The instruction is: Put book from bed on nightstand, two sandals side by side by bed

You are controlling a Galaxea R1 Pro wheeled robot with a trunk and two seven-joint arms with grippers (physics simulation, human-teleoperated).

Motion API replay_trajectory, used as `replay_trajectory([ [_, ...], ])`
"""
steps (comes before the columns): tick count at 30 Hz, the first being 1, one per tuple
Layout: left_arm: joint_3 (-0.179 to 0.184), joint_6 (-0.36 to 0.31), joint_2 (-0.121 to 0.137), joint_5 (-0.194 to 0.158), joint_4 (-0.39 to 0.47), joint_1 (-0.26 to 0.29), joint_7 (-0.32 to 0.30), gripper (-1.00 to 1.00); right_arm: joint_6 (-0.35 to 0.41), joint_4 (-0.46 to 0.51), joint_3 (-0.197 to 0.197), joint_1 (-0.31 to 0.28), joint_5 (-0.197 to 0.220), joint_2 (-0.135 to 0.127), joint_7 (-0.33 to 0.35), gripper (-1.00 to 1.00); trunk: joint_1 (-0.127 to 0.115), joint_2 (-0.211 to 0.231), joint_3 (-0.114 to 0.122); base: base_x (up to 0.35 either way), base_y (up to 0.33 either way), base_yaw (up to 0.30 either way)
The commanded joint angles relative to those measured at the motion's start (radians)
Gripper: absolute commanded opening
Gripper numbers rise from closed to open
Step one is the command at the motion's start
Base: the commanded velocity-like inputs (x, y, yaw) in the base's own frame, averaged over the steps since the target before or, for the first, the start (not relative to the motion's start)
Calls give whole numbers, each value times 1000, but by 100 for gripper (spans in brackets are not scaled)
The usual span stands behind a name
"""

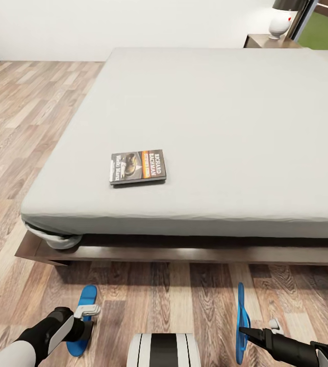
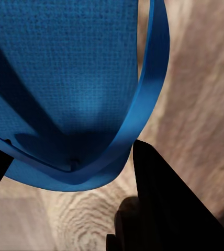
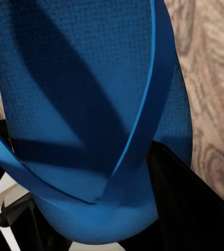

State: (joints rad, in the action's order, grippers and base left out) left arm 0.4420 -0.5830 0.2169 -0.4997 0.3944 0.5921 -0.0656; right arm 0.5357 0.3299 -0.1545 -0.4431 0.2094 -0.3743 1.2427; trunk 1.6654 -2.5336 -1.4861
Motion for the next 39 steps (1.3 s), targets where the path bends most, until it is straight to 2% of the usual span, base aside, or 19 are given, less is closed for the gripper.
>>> replay_trajectory([
  [1, 4, 1, 1, 3, 1, 1, -3, -100, 9, 0, -2, 0, 2, 0, 2, -100, 0, 0, -1, 0, 0, 0],
  [8, 4, 55, 1, 3, 1, 0, -2, -100, 9, 0, -2, 0, 2, 0, 3, -100, 0, 0, -1, 0, 0, 0],
  [12, 4, 58, 1, 3, 1, 0, -2, -100, 9, 0, -2, 0, 2, 0, 3, -100, 0, 0, -1, 0, 0, 0],
  [15, 4, 58, 1, 3, 0, 0, -2, -100, 9, 0, -2, 0, 2, 0, 3, -100, 1, -1, -12, 0, 0, 0],
  [22, 4, 58, 1, 3, 1, 0, -2, -100, 9, 0, -2, 0, 2, 0, 3, -100, 1, -1, -12, 0, 0, 0],
  [27, 4, 58, 1, 2, 1, 0, -2, -100, 9, 0, -2, 0, 2, 0, 3, -100, 3, -2, -32, 0, 0, 0],
  [39, 4, 58, 1, 3, 1, 0, -2, -100, 9, 0, -2, 0, 2, 0, 3, -100, 4, -2, -35, 0, 0, 0],
])
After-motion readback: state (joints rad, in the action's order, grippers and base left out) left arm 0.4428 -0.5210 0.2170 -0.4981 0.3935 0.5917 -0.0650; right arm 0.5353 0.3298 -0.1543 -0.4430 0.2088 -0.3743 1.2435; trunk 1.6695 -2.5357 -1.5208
